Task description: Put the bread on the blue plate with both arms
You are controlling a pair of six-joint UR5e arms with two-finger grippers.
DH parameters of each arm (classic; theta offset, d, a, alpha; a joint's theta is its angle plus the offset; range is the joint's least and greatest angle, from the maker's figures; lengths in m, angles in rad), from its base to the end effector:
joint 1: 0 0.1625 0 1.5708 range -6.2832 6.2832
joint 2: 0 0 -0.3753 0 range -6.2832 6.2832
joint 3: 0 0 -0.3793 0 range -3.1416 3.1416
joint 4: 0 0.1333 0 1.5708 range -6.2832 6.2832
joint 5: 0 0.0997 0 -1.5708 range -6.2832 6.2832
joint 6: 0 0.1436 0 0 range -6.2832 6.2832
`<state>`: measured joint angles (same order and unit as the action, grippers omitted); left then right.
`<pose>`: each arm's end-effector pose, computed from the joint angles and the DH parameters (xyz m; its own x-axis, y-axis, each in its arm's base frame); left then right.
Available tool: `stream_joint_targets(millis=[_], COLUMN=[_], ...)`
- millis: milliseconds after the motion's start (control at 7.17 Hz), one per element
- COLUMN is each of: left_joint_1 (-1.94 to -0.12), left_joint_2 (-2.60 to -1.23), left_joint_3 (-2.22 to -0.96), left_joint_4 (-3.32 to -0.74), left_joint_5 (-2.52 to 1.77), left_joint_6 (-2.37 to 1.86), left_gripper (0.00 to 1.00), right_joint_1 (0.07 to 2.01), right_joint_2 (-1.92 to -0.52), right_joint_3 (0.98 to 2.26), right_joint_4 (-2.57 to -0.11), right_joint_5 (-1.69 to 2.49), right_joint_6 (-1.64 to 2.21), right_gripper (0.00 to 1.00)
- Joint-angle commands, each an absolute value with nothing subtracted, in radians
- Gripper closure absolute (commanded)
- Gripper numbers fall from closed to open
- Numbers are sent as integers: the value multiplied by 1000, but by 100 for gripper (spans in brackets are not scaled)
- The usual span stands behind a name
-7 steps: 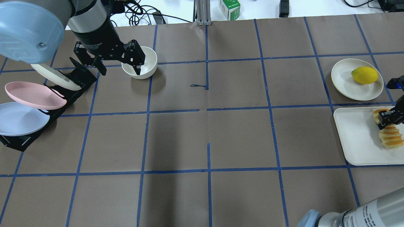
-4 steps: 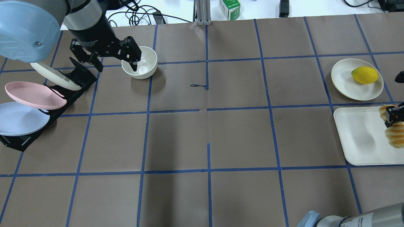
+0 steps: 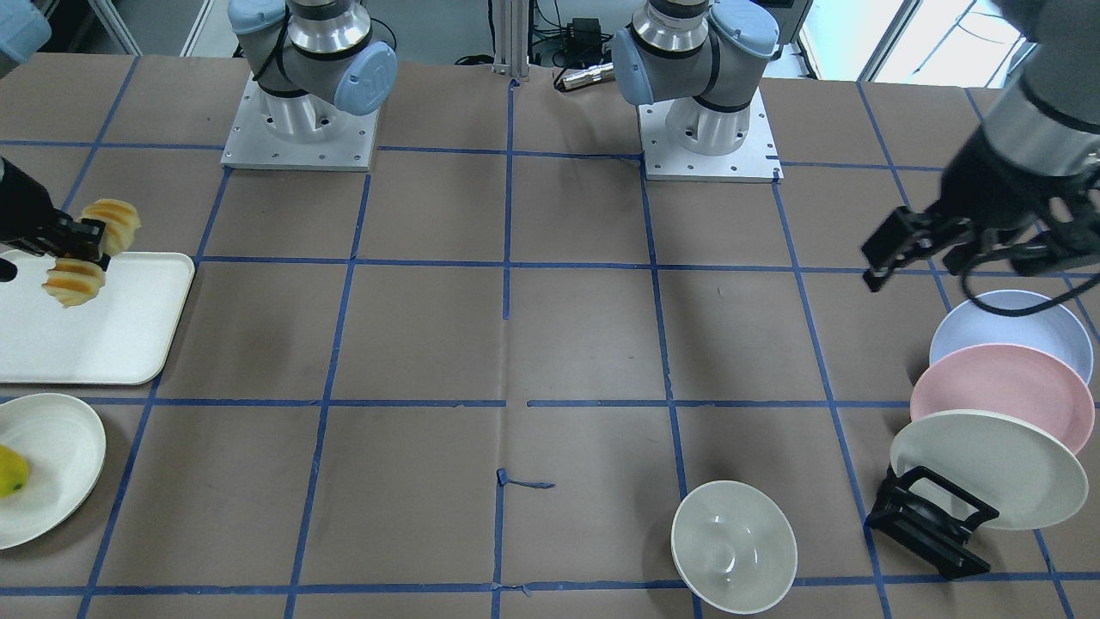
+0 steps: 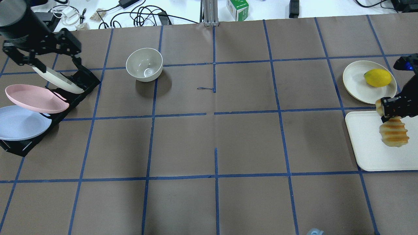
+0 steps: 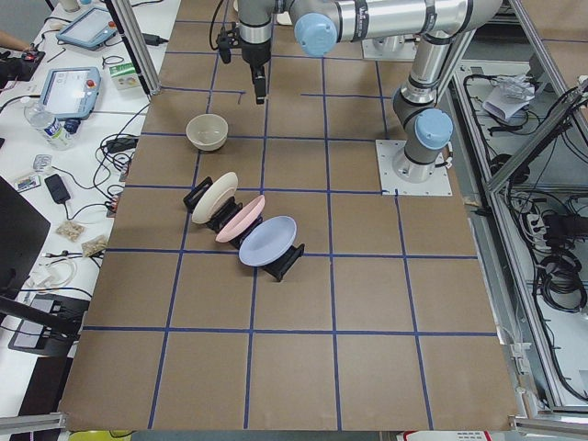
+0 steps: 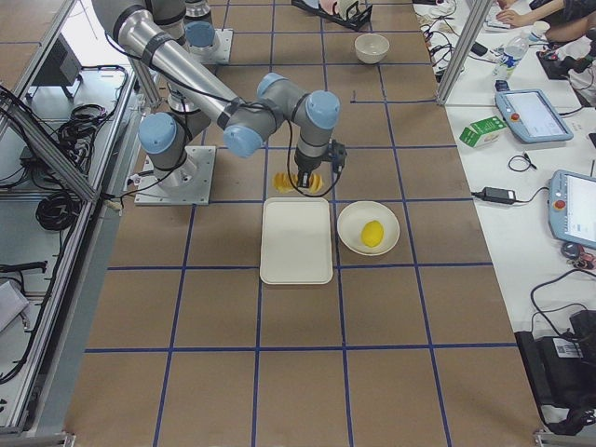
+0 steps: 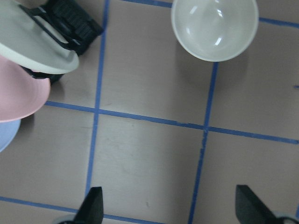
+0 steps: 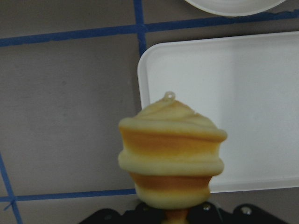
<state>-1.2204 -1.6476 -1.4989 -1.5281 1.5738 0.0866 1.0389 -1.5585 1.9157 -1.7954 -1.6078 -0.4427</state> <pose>0.0514 -0.5276 0.3951 -0.9653 -0.2609 -0.0063 -0.2605 0.9647 -0.0374 -0.1128 -0.4440 0.2497 -0.9958 0.0882 -0.0235 0.0842 0.9872 0.1352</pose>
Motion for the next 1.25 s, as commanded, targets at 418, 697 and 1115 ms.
stream_joint_targets(millis=[418, 697, 1115], left_joint_1=[-772, -755, -750], left_joint_2=[-1817, -1908, -1952], left_joint_3=[-1499, -1514, -1517], left_joint_4=[-1369, -1322, -1310], left_joint_5=[1575, 1639, 1770], left_joint_6=[141, 132, 127], left_gripper=[0, 0, 3], right_joint_1=[1236, 1342, 1475], right_joint_2=[-1631, -1638, -1641], right_joint_3=[1829, 1825, 1825], right_joint_4=[-1654, -1657, -1696], right_joint_5=[-1491, -1490, -1490], right_joint_6=[-187, -105, 98], right_gripper=[100, 100, 100])
